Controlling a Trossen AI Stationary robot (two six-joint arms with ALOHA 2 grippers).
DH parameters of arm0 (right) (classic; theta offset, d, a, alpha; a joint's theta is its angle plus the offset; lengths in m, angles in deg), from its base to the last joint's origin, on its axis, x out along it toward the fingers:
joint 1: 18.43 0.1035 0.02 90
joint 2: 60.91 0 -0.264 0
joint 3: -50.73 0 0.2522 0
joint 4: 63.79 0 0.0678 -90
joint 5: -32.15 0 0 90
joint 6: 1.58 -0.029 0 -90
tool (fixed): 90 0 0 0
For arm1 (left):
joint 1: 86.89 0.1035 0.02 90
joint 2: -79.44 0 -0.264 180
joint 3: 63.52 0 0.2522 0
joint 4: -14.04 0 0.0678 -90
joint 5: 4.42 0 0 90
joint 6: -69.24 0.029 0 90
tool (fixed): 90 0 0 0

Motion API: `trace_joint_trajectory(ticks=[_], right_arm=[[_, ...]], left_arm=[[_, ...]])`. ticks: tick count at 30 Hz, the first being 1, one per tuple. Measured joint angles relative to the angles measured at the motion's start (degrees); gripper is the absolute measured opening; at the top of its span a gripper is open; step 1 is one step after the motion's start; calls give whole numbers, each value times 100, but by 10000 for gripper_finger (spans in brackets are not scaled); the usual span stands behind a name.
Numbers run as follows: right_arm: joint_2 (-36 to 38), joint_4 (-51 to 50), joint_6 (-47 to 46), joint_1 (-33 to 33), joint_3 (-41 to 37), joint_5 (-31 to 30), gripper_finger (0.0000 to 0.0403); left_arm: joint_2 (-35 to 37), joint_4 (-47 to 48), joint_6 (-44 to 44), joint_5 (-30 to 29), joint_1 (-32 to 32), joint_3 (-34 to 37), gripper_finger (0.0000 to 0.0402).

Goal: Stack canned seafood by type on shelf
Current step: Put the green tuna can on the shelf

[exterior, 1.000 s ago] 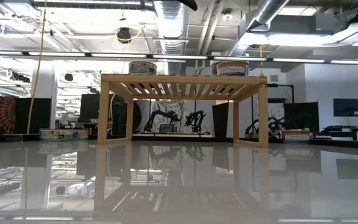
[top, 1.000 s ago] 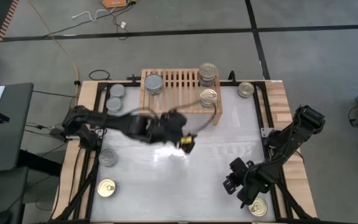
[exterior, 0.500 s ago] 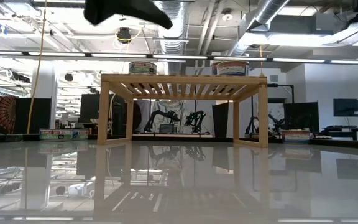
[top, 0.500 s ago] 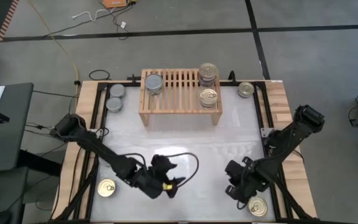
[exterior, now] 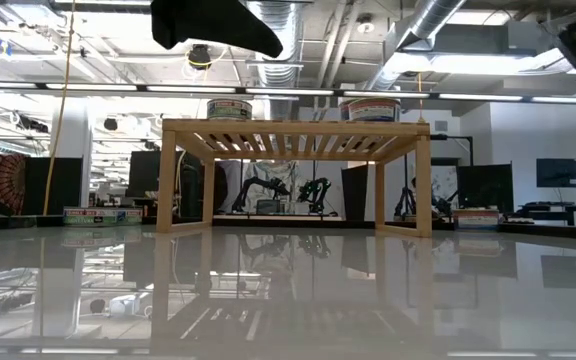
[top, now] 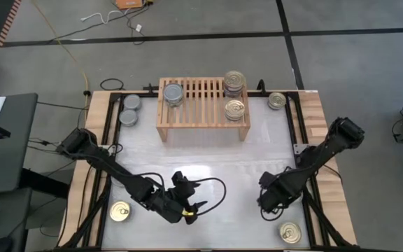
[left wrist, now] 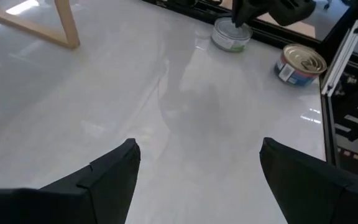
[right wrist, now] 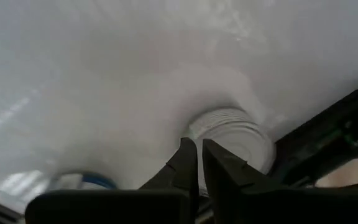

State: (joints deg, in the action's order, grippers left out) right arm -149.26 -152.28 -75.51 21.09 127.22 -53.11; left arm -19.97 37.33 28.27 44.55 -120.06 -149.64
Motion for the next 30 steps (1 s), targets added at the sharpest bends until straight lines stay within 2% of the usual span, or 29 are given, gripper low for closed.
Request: trace_joint_trajectory(ticks=[2,7,14,21,24,30], right_arm=[[0,-114,38,109,-105,-2,59],[0,-109,-621,433,-494,34,59],[0,-33,-1253,540,-1157,229,58],[17,817,-1287,451,-1719,272,58],[28,1058,-1422,347,-1676,164,56],[13,1634,-1282,-33,-1286,-572,28]], left_arm=[[0,11,-52,2,-4,0,318],[0,8,-3,221,2,0,318],[0,108,-1,345,-2,0,318],[0,276,-118,516,-61,0,318],[0,291,-154,527,-128,0,318],[0,311,-169,528,-243,0,318]])
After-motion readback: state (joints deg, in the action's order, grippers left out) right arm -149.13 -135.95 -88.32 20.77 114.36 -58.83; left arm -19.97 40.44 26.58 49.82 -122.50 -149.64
